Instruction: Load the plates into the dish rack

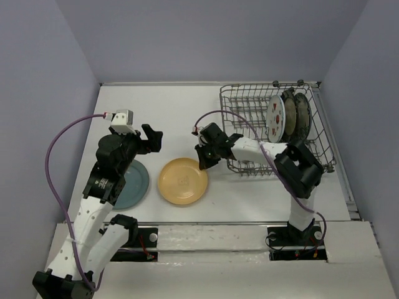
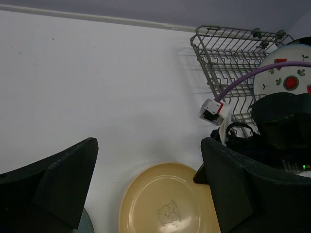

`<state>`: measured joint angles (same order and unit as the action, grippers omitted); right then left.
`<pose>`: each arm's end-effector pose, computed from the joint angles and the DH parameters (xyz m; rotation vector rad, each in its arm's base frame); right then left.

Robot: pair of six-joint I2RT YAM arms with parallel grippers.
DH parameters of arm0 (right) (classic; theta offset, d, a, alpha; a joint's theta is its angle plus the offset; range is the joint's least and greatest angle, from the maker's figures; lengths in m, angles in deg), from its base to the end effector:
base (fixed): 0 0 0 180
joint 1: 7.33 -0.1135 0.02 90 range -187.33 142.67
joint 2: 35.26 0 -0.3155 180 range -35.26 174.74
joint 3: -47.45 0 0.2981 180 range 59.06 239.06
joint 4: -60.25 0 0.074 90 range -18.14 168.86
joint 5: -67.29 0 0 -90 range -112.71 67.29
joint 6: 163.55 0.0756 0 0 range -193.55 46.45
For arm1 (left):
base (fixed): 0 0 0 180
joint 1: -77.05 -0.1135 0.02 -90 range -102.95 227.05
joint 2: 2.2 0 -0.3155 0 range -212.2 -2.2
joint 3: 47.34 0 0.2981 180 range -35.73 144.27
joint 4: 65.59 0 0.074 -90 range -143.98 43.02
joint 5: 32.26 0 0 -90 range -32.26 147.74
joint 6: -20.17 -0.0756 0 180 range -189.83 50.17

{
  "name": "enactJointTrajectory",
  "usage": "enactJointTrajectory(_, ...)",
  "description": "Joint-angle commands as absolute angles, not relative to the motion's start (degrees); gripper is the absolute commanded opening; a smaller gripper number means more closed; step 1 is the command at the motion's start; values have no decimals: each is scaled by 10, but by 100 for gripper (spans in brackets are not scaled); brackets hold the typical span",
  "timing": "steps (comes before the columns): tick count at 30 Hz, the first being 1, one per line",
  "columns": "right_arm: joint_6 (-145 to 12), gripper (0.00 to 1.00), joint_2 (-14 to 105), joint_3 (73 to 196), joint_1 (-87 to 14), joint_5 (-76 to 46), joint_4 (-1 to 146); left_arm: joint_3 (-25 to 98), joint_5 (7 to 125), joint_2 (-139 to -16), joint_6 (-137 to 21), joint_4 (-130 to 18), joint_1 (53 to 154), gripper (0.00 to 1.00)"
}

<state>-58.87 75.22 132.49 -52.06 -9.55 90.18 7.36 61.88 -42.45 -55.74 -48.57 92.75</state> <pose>0.3314 0.3525 0.1595 -0.7783 2.5322 0.6742 0.2075 -0.0640 0.3850 0.0794 1.6330 -0.4587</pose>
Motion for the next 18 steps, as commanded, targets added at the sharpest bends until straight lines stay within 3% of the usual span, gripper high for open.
enactJointTrajectory(1, -625, 7, 642, 1340, -522, -230, 953, 72, 621, -405, -557, -513, 935, 98)
enactJointTrajectory(8, -665, 7, 528, 1425, -489, -478, 1016, 70, 618, -382, -555, -514, 957, 98)
enactJointTrajectory(18, -665, 7, 466, 1457, -478, -465, 1026, 62, 708, -409, -497, -548, 977, 99)
